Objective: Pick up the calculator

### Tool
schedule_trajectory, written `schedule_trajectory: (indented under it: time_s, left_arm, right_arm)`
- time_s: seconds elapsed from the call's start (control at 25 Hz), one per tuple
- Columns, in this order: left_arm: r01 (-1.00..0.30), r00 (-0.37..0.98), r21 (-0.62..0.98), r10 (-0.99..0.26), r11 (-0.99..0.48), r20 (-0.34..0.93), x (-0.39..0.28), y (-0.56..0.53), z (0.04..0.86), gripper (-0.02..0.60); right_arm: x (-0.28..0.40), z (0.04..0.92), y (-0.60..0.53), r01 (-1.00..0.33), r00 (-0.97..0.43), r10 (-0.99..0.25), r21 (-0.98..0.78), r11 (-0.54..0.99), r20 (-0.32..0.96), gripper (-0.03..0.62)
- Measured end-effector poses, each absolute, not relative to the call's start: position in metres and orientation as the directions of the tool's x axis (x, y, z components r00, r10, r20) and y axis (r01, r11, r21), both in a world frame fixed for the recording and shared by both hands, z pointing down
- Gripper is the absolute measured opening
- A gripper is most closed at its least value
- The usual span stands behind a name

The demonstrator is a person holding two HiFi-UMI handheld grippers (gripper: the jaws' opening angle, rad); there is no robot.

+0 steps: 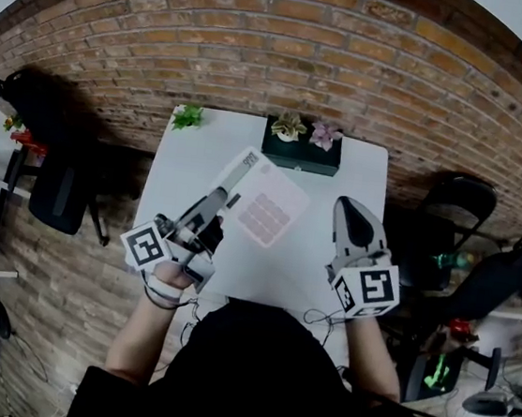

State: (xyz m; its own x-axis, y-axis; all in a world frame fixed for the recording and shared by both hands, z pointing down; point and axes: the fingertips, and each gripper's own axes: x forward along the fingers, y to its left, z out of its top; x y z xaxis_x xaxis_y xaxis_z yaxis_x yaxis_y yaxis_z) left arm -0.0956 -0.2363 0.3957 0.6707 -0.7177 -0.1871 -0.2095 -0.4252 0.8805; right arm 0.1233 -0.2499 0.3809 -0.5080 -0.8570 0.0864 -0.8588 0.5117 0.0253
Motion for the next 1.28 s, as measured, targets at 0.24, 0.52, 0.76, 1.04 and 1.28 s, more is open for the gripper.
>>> schedule_trajectory:
  time_s: [0.24,0.52,0.76,1.04,1.28]
  left_arm:
    - [-0.192,0.665,0.881,-0.717,-0.433,-0.207,-0.095,-0.239,0.392,0.074]
    - [-0.186,0.647,0.884,-0.73,-0.429,-0.219,-0.102,-0.242,0.391,0.074]
    - [-0.187,0.648,0.883,-0.729,-0.432,-0.22,-0.099,-0.241,0.392,0.074]
    - [-0.185,0.651,0.885,-0.728,-0.428,-0.216,-0.098,-0.24,0.391,0.074]
    - [-0.169,0.644,0.894,-0.733,-0.415,-0.219,-0.099,-0.237,0.397,0.072]
  right_arm:
    - [0.126,0.38,-0.246,-0.86,-0.506,-0.858,0.018,0.509,0.093,0.005]
    - [0.127,0.374,-0.244,-0.859,-0.508,-0.859,0.035,0.511,0.067,0.005]
    - [0.127,0.374,-0.24,-0.856,-0.515,-0.855,0.024,0.517,0.067,0.004]
    - [0.125,0.374,-0.242,-0.85,-0.521,-0.85,0.044,0.524,0.075,0.003]
    - [0.125,0.377,-0.241,-0.852,-0.519,-0.851,0.038,0.523,0.075,0.003]
